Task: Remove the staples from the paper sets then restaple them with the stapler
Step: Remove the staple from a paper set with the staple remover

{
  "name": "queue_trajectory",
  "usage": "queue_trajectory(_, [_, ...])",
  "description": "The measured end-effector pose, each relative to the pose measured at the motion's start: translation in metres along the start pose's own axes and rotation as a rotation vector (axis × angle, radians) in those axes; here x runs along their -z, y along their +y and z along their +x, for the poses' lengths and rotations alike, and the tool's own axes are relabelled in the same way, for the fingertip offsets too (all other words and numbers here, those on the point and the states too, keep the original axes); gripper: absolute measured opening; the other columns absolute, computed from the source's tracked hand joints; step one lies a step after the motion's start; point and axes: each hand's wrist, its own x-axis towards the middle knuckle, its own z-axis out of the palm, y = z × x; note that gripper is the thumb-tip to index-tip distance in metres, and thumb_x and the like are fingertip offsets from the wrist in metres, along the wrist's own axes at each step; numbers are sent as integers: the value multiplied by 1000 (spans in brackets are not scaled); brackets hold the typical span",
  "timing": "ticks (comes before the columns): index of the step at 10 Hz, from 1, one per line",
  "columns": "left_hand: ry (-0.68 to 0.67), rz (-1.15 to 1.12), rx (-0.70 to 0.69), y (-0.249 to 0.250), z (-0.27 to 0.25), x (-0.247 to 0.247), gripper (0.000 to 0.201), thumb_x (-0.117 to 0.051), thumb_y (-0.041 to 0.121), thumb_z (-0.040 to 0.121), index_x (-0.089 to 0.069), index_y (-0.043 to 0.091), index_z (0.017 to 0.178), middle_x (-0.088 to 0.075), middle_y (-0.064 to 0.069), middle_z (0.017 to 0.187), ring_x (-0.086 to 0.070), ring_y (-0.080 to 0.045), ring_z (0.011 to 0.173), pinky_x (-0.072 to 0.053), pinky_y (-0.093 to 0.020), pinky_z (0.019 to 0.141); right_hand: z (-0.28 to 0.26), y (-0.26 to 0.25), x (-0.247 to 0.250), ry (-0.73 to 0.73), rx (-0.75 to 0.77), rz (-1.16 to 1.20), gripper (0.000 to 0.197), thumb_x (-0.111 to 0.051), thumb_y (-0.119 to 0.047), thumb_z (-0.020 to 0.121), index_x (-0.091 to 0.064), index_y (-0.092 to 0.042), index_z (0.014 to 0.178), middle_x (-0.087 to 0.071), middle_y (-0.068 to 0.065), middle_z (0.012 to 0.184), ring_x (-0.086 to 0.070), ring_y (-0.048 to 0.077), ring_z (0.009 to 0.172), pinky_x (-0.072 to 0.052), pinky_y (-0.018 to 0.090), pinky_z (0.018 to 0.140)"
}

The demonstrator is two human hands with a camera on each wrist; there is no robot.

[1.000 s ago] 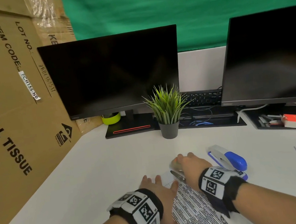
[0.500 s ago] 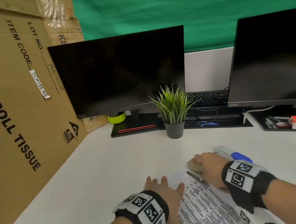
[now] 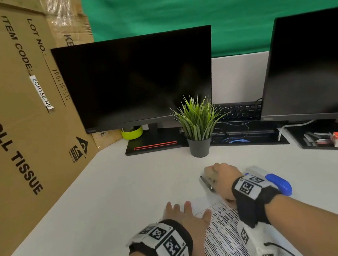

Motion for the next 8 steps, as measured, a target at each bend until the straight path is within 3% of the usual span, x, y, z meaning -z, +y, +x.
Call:
queue_trajectory(1, [5, -65, 51, 0, 5, 0, 88, -58, 43, 91, -1, 23, 155, -6, -20, 160, -6, -45, 145, -2, -63, 115, -12, 19, 11, -15, 23, -27, 29, -48, -14, 92, -50, -15, 121, -57, 7, 119, -56, 23, 103, -44, 27, 84])
queue_trajectory(2, [-44, -63, 82, 2, 17, -3, 89, -45, 61, 92, 9, 27, 154, -1, -17, 161, -8, -39, 147, -1, -57, 118, -30, 41, 12, -66, 41, -69, 36, -49, -11, 93, -47, -19, 127, -59, 1, 116, -57, 17, 103, -46, 26, 94])
queue_trajectory(3, [-28, -33, 100, 2, 18, -3, 81, -36, 62, 95, 3, 26, 155, -4, -14, 162, -8, -33, 148, 0, -54, 119, -39, 48, 6, -97, 52, -106, 40, -49, -8, 92, -45, -22, 129, -59, -3, 111, -58, 14, 96, -47, 21, 87])
queue_trajectory(4, [-5, -41, -8, 2, 8, -1, 85, -61, 40, 91, -6, 26, 154, -8, -21, 159, -9, -46, 144, -6, -66, 113, -37, 45, 4, -72, 43, -122, 42, -48, -5, 90, -44, -22, 128, -51, -8, 87, -53, 9, 76, -42, 19, 71])
queue_trajectory(5, [3, -14, -51, 1, 1, 3, 86, -64, 36, 89, -8, 27, 154, -9, -23, 158, -10, -50, 142, -10, -68, 112, -32, 42, 4, -71, 22, -112, 43, -50, -6, 89, -44, -22, 129, -48, -7, 86, -52, 12, 79, -43, 21, 72])
queue_trajectory(7, [6, -8, -47, 2, -2, 4, 89, -64, 36, 89, -5, 24, 154, -8, -23, 158, -8, -50, 142, -6, -68, 112, -17, 24, -5, -61, -57, -4, 41, -54, -8, 87, -45, -16, 126, -55, 4, 115, -56, 21, 102, -47, 28, 89])
queue_trajectory(8, [-10, -26, -36, 2, -4, 6, 88, -61, 36, 91, -3, 22, 155, -7, -23, 159, -5, -49, 143, -2, -67, 113, -5, 16, -4, -30, -118, 41, 41, -55, -8, 87, -46, -15, 126, -54, 7, 121, -55, 23, 106, -47, 29, 90])
